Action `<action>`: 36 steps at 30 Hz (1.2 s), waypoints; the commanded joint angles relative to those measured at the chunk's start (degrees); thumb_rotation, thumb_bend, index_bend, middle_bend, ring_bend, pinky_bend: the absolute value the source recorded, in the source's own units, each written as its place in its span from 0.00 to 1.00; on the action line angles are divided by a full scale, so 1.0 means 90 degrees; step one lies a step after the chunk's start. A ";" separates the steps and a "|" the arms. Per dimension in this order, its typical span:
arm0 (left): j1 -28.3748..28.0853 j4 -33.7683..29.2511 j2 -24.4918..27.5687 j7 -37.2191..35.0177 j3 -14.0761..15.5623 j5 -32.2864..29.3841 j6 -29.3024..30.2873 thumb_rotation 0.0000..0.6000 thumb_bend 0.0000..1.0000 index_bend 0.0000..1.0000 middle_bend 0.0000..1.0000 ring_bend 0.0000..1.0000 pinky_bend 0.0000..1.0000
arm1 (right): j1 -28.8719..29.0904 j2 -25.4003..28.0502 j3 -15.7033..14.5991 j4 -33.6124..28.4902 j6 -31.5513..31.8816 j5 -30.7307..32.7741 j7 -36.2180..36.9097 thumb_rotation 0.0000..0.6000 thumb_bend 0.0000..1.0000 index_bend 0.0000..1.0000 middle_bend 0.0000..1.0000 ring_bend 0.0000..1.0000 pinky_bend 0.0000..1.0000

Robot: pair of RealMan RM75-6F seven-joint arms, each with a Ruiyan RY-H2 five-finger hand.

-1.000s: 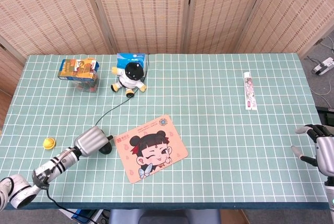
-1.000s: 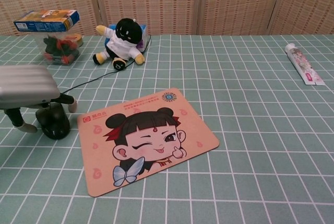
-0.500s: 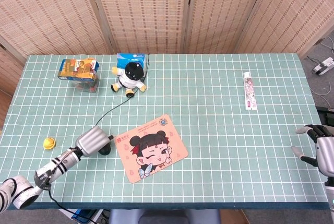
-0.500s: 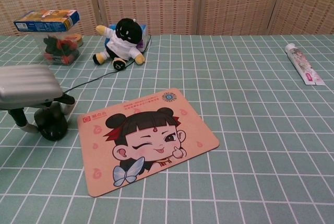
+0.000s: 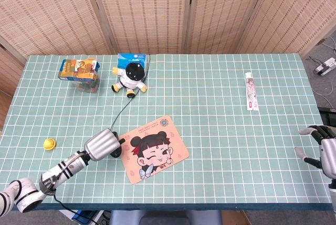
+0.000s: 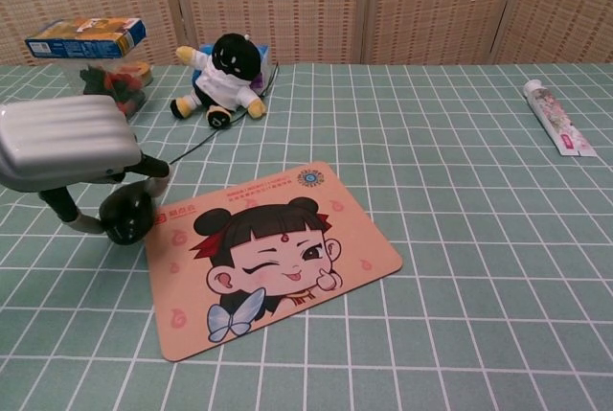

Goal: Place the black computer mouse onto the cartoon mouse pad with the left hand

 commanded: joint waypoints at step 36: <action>-0.0905 -0.0980 -0.1202 0.3028 -0.0794 -0.1800 -0.1275 1.00 0.14 0.51 1.00 1.00 1.00 | -0.0238 0.0291 0.0044 -0.0017 0.0323 -0.0028 0.0628 1.00 0.14 0.41 0.40 0.31 0.58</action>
